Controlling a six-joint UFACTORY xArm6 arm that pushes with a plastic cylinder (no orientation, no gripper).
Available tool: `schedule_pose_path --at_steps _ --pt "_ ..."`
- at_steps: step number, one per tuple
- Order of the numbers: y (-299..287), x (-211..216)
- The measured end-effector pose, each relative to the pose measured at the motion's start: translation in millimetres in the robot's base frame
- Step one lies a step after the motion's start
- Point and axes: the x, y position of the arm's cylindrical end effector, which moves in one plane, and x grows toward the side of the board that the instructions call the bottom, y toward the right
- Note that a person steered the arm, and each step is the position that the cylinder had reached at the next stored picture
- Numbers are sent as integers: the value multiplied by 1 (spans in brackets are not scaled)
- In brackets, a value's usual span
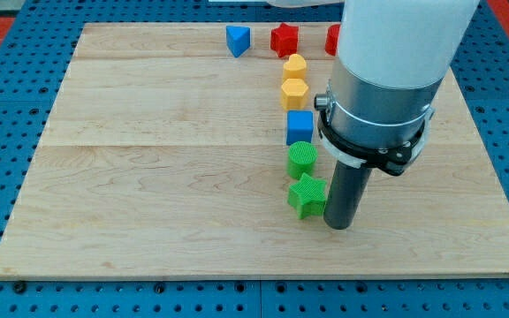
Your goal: Move the arm to the right center of the board
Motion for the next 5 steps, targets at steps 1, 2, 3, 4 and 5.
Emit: schedule_pose_path --at_steps 1,2,3,4,5 --pt "0 0" --pt "0 0" --pt "-1 0" --pt "57 -22" --pt "111 -51"
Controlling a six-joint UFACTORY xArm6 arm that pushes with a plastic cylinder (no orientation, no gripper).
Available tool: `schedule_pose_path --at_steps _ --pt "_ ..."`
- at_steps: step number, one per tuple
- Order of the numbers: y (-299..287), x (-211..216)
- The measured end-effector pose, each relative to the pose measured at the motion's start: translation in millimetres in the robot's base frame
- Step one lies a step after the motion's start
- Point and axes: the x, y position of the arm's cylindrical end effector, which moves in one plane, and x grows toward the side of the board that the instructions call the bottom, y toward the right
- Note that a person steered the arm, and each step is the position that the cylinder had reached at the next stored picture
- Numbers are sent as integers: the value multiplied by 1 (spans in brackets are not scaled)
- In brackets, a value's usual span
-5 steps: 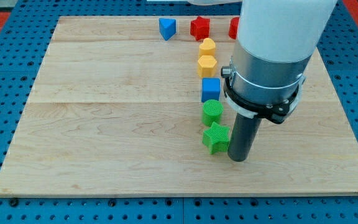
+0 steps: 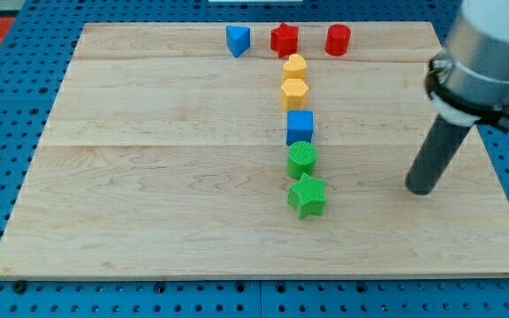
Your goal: Move the arm to the right center of the board
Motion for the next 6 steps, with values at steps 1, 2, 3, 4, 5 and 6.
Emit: schedule_pose_path --at_steps 1,2,3,4,5,6 --pt "1 0" --pt "0 -1" --pt "7 -17" --pt "20 -49" --pt "20 -95" --pt "20 -139"
